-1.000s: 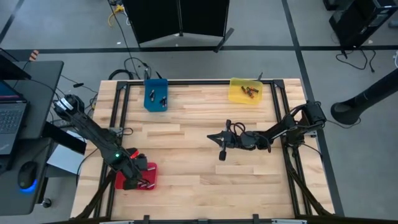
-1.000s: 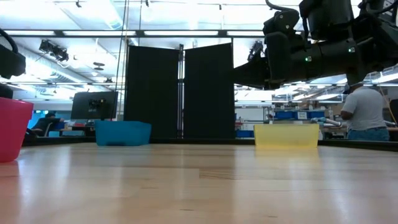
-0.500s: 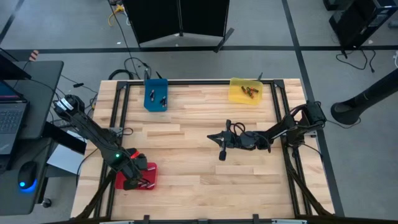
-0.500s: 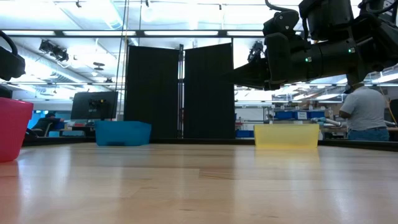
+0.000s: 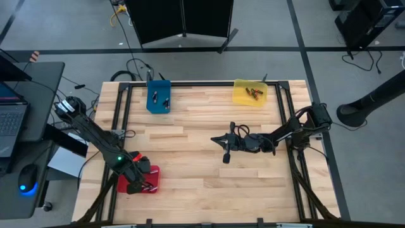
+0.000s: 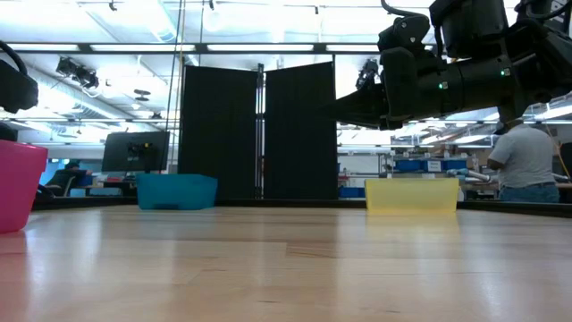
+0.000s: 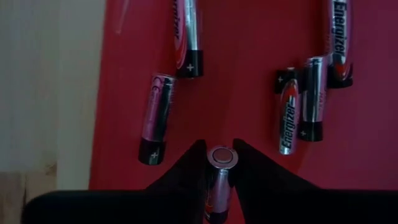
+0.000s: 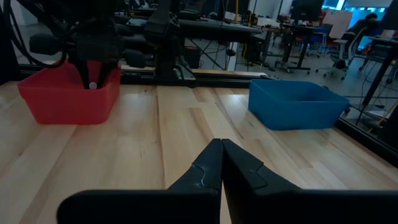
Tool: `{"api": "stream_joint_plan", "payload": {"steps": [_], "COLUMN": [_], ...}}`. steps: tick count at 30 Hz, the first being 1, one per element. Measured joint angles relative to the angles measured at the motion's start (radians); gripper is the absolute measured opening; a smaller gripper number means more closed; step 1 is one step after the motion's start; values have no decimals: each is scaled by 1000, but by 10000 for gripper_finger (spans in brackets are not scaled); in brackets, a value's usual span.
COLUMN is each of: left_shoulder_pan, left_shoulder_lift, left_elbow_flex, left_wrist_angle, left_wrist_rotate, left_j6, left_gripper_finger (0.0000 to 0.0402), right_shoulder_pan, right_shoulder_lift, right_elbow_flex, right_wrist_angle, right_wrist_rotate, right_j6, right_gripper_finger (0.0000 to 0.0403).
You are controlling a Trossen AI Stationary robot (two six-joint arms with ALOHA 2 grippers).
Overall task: Sort batteries
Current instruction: Put the silver battery into the red bin, then return to Home Position
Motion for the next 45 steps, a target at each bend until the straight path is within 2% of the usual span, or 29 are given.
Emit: {"api": "stream_joint_plan", "payload": {"steps": [11,15,18,23,30,35,40,45], "left_shoulder_pan": [0,0,0,1,69,158,271,369], "left_shoulder_lift": [0,0,0,-1,-29,-74,-82,-84], "left_elbow_flex": [0,1,27,92,133,133,124,46], "left_wrist_angle": [13,17,24,37,87,164,303,511], "left_wrist_rotate": [-5,-5,-4,18,-10,-21,-34,-6], "left_j6": [-4,0,30,90,173,331,536,674], "left_gripper_finger": [126,129,107,14,4,3,2,1], "right_shoulder_pan": [0,0,0,0,0,0,0,3], "right_shoulder_lift": [0,0,0,0,0,0,0,0], "right_elbow_flex": [0,0,0,0,0,0,0,0], "right_wrist_angle": [0,0,0,0,-1,-5,-6,-8], "right_wrist_rotate": [0,0,0,0,-5,-12,-34,-35], "right_j6": [6,6,6,6,6,5,17,24], "right_gripper_finger": [17,16,15,16,14,14,14,14]}}
